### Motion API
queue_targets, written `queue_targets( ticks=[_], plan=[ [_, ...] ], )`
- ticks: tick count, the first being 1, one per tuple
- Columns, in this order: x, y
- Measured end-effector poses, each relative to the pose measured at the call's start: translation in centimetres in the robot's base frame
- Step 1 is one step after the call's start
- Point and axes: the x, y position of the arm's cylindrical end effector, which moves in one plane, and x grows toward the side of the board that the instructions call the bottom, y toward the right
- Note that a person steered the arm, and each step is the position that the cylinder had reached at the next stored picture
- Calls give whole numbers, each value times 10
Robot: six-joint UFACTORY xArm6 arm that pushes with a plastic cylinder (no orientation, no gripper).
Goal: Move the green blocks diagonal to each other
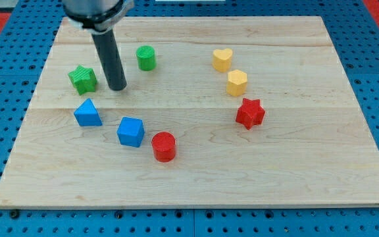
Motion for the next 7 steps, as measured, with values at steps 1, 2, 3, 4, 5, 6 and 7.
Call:
queue_targets(
  ticks=[1, 2, 3, 4, 5, 6, 7],
  plan=[
    [-50, -42],
    [-82, -92],
    [-32, -145],
    [13, -128],
    [15, -90],
    [14, -66],
    [34, -71]
  ],
)
